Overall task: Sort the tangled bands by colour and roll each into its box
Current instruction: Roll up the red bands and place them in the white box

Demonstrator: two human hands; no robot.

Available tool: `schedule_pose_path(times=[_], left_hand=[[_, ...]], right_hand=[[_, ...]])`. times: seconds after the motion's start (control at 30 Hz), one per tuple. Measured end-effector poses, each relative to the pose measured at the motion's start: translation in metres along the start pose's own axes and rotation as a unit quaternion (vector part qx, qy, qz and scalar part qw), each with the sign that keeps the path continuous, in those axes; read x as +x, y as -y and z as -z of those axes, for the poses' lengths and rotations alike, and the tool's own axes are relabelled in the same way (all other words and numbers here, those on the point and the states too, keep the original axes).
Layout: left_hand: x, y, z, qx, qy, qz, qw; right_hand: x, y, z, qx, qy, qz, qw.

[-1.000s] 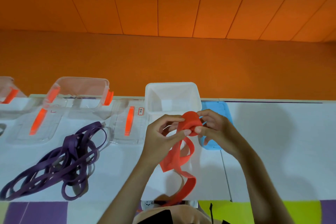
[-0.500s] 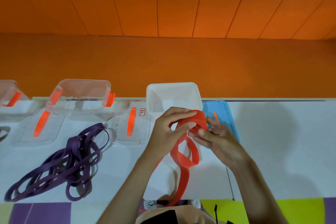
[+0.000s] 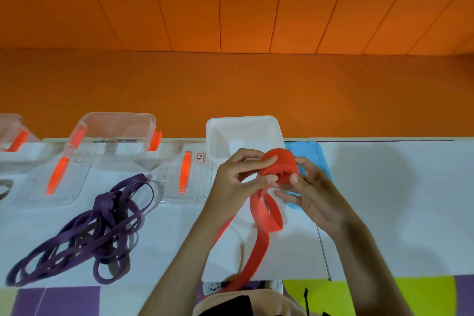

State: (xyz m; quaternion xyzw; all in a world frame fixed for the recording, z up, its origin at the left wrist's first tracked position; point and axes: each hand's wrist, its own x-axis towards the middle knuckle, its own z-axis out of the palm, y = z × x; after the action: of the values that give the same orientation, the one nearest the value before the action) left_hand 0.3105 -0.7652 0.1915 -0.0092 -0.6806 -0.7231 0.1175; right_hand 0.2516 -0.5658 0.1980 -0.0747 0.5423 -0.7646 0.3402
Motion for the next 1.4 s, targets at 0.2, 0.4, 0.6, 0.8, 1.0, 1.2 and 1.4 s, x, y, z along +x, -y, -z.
schedule_pose_path(times=[0.2,0.4,0.6,0.8,1.0,1.2,1.4], left_hand=[[-0.004,0.000,-0.003,0.032,-0.070,-0.009,0.997],[-0.003,0.004,-0.007,0.062,-0.058,-0.047,0.995],[-0.006,0.007,-0.008,0.047,-0.023,-0.032,0.998],[-0.006,0.007,-0.002,0.120,0.005,-0.055,0.991],[-0.002,0.002,0.004,0.208,0.061,-0.084,0.973],[-0.008,0.002,0.003,0.196,0.058,-0.076,0.976],[-0.001,-0.005,0.009,0.131,-0.009,-0.062,0.989]], right_hand=[[0.004,0.004,0.000,-0.220,-0.015,0.013,0.975],[0.002,0.003,-0.007,-0.102,-0.005,0.035,0.994],[0.000,0.001,-0.010,-0.022,-0.011,0.027,0.999],[0.004,0.007,-0.006,-0.224,-0.022,0.030,0.974],[0.003,0.021,-0.005,-0.315,-0.036,0.066,0.946],[0.001,0.036,0.000,-0.359,-0.034,0.077,0.929],[0.000,0.035,-0.002,-0.190,-0.019,0.059,0.980]])
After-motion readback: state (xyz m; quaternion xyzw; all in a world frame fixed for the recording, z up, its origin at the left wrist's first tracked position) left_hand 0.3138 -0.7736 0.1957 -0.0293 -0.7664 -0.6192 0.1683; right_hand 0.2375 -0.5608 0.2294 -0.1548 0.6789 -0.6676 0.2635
